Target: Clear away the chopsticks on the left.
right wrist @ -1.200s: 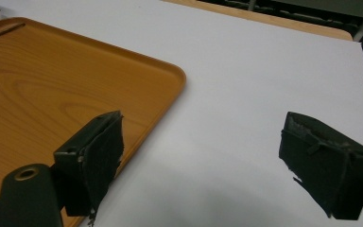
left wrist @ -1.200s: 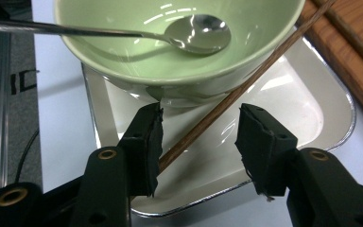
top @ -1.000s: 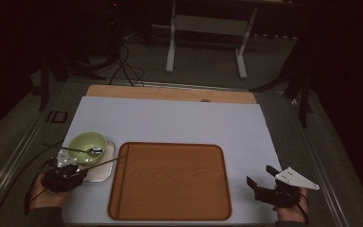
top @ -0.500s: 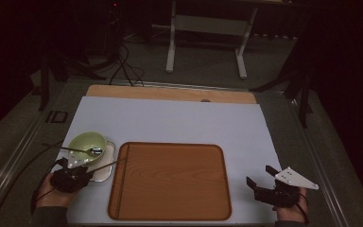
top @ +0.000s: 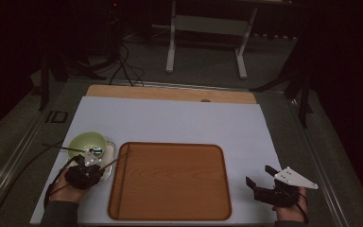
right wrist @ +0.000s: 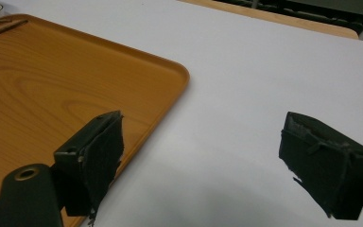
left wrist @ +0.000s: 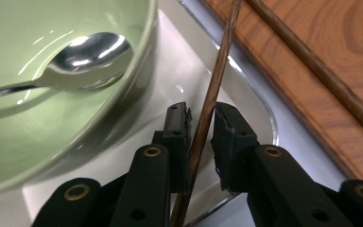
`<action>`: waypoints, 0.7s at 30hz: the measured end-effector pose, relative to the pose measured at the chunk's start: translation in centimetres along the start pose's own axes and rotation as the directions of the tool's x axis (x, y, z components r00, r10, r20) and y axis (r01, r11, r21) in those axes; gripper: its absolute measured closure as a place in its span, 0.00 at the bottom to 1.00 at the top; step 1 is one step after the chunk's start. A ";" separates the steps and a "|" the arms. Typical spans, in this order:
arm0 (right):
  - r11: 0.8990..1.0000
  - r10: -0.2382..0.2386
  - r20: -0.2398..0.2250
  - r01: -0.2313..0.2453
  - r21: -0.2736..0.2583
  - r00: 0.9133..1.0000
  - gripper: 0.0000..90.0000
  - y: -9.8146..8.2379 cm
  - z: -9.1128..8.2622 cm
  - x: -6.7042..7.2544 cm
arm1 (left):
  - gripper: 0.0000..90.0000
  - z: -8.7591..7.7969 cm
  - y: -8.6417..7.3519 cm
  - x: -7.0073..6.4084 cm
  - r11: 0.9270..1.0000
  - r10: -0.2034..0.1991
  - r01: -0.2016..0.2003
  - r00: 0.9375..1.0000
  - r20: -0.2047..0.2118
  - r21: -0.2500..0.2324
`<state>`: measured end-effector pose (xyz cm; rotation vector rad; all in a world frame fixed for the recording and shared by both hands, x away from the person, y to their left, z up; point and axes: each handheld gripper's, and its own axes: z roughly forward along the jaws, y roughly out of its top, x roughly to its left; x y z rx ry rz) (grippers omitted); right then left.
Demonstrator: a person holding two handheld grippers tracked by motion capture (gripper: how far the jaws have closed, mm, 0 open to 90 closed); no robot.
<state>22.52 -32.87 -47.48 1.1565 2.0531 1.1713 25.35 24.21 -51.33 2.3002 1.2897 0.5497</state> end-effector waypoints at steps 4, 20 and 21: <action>1.000 -0.001 0.001 0.001 0.000 1.000 0.16 0.0 0.0 0.0 | 0.85 0.3 0.6 -0.1 1.000 -0.001 0.001 1.000 0.002 -0.006; 1.000 0.001 0.001 -0.001 -0.002 1.000 0.16 0.0 0.0 0.0 | 0.95 0.4 1.8 -0.4 0.999 -0.009 0.010 1.000 0.028 -0.038; 1.000 0.001 0.001 -0.001 -0.002 1.000 0.16 0.0 0.0 0.0 | 0.95 0.2 1.8 -0.4 0.999 -0.015 0.017 0.999 0.034 -0.050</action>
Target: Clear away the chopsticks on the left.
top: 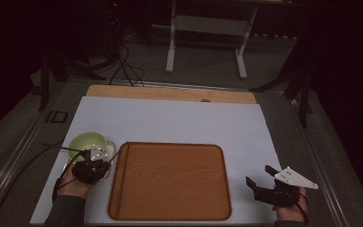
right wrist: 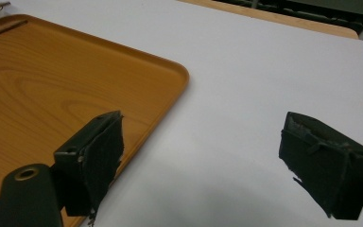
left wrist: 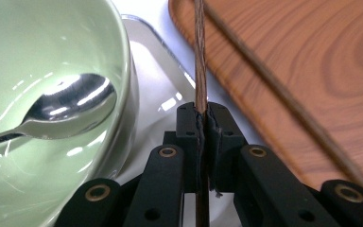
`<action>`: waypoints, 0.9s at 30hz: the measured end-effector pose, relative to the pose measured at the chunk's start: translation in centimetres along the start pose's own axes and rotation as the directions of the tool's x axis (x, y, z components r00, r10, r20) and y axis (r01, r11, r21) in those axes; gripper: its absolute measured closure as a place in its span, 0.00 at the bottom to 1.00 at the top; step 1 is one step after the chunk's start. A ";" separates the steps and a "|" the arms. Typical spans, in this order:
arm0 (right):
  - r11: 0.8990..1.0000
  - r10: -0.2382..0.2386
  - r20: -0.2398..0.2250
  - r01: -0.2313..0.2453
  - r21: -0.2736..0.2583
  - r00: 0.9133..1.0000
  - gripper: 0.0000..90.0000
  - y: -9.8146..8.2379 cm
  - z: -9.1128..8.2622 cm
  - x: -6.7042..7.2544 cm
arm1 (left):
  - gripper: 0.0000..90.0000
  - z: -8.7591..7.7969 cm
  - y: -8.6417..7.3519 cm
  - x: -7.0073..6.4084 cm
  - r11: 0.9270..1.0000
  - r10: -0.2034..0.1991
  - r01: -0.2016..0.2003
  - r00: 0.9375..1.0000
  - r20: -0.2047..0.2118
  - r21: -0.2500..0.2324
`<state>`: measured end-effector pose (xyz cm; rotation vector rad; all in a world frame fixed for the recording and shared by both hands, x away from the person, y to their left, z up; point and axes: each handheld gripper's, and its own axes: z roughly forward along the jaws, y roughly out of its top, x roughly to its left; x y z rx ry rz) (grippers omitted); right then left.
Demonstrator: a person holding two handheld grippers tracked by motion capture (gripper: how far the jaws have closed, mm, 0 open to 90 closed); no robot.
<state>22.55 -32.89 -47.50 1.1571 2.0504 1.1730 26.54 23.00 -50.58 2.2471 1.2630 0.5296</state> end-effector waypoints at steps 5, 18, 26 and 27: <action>1.000 0.002 0.000 -0.002 -0.001 1.000 0.16 0.0 0.0 0.0 | 0.95 -0.9 0.3 -0.2 0.998 -0.026 0.028 0.999 0.020 -0.059; 1.000 -0.001 0.001 0.001 -0.001 1.000 0.16 0.0 -0.1 0.0 | 0.95 -2.3 0.8 -0.7 0.988 -0.058 0.065 0.997 0.052 -0.140; 1.000 -0.002 0.001 0.002 -0.001 1.000 0.16 0.0 -0.1 0.0 | 0.95 -2.5 0.9 -0.9 0.983 -0.078 0.089 0.994 0.074 -0.159; 1.000 -0.002 0.001 0.002 -0.001 1.000 0.16 0.0 -0.1 0.0 | 0.95 -2.5 0.9 -0.9 0.983 -0.080 0.092 0.994 0.078 -0.161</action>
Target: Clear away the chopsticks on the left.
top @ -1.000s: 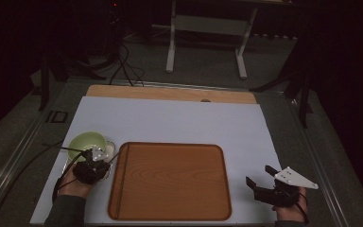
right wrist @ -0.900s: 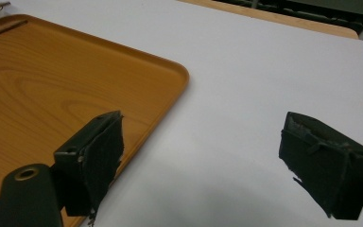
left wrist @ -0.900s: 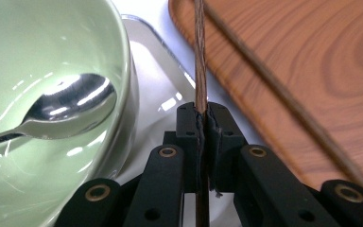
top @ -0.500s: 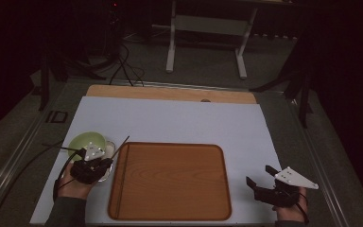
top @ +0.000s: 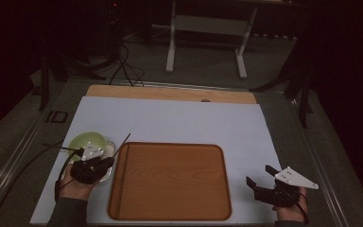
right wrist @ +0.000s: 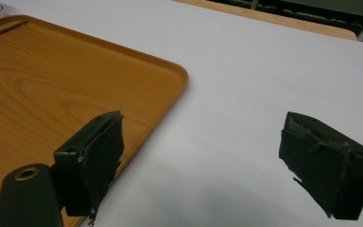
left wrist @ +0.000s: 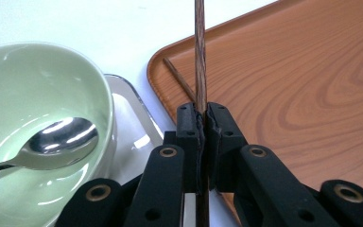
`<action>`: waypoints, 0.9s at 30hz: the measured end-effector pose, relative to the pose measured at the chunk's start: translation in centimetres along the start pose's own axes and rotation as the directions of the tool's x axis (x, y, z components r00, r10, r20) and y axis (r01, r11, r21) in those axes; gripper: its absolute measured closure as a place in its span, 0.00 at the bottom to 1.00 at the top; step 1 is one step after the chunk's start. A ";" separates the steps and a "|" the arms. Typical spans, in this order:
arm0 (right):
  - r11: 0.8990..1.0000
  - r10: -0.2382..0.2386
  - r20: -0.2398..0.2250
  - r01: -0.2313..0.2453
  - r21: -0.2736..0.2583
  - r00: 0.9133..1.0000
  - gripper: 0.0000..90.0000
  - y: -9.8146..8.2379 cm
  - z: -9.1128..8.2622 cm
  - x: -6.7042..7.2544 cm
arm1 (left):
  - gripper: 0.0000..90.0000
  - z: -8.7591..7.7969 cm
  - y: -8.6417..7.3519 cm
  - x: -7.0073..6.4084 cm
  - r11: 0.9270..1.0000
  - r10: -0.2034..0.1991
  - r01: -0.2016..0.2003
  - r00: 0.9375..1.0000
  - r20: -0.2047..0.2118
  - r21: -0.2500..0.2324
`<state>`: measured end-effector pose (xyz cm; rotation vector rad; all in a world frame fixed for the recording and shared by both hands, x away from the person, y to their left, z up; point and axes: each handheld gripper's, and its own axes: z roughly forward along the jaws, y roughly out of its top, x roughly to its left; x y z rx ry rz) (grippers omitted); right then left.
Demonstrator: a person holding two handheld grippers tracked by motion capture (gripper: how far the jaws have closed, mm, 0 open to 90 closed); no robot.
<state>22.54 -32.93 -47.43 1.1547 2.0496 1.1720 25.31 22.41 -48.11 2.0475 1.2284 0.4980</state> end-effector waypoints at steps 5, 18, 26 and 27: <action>1.000 -0.001 0.000 0.001 0.000 1.000 0.16 0.0 0.0 0.0 | 0.95 0.0 0.1 -0.2 1.000 -0.007 0.008 1.000 0.011 -0.011; 1.000 -0.001 -0.001 0.001 0.001 1.000 0.16 0.0 0.0 0.0 | 0.95 0.1 0.5 -1.2 0.999 -0.023 0.025 0.998 0.059 -0.039; 1.000 -0.001 -0.001 0.001 0.002 1.000 0.16 0.0 0.0 0.0 | 0.95 0.5 0.8 -2.1 0.998 -0.025 0.030 0.996 0.091 -0.053; 1.000 -0.002 -0.001 0.002 0.002 1.000 0.16 0.0 0.0 0.0 | 0.95 0.5 0.8 -2.2 0.998 -0.029 0.034 0.995 0.096 -0.056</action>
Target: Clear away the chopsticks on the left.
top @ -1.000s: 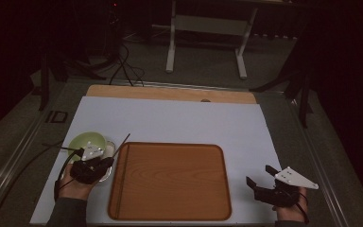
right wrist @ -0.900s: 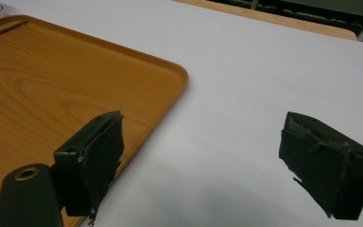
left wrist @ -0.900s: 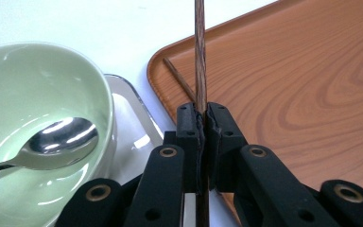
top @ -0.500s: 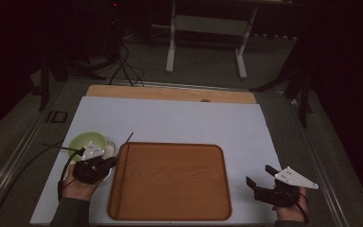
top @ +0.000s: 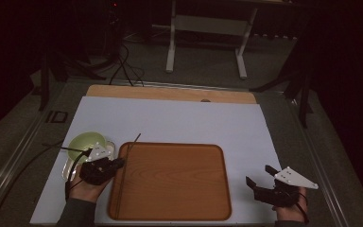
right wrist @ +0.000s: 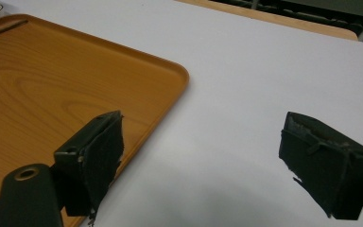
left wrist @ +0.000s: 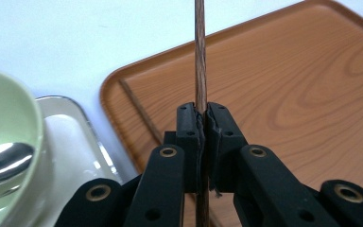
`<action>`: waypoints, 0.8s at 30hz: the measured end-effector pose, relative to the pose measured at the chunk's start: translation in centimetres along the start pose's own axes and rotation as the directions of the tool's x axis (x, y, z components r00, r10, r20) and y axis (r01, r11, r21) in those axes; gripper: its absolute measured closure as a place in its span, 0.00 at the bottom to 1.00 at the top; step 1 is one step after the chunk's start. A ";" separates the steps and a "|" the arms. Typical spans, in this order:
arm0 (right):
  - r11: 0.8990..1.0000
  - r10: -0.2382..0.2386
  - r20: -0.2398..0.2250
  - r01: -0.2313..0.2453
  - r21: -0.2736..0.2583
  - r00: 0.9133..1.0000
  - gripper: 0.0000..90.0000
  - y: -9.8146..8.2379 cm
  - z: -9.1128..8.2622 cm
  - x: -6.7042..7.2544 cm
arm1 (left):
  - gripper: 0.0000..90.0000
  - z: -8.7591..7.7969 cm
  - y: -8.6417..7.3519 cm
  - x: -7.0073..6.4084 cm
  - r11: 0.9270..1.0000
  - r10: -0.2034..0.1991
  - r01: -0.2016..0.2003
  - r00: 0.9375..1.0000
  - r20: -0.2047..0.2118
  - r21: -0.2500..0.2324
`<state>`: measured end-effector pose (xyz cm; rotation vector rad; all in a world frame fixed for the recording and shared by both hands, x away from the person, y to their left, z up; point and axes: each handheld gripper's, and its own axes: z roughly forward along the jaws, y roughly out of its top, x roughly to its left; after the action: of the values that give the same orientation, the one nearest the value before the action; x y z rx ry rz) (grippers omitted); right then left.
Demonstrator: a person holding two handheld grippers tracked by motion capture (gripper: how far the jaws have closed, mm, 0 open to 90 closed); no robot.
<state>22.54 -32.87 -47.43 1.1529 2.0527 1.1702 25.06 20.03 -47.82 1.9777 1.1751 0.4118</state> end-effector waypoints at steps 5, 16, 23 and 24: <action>1.000 0.000 -0.001 0.000 0.000 1.000 0.16 0.0 0.0 0.0 | 0.95 0.3 0.1 -0.6 1.000 -0.011 0.011 1.000 0.026 -0.010; 1.000 0.000 0.000 0.000 -0.001 1.000 0.16 0.0 0.0 0.0 | 0.95 1.6 0.1 -2.2 1.000 -0.022 0.023 0.998 0.058 -0.017; 1.000 0.001 -0.001 -0.001 0.000 1.000 0.16 0.0 0.0 0.0 | 0.94 3.0 -0.4 -2.3 0.999 -0.039 0.038 0.998 0.056 0.002; 1.000 0.002 0.000 -0.002 0.000 1.000 0.16 0.0 0.0 0.0 | 0.94 3.0 -0.5 -2.3 0.999 -0.039 0.039 0.998 0.052 0.005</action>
<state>22.52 -32.87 -47.42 1.1549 2.0523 1.1713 25.45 16.82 -49.85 1.9540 1.1801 0.3359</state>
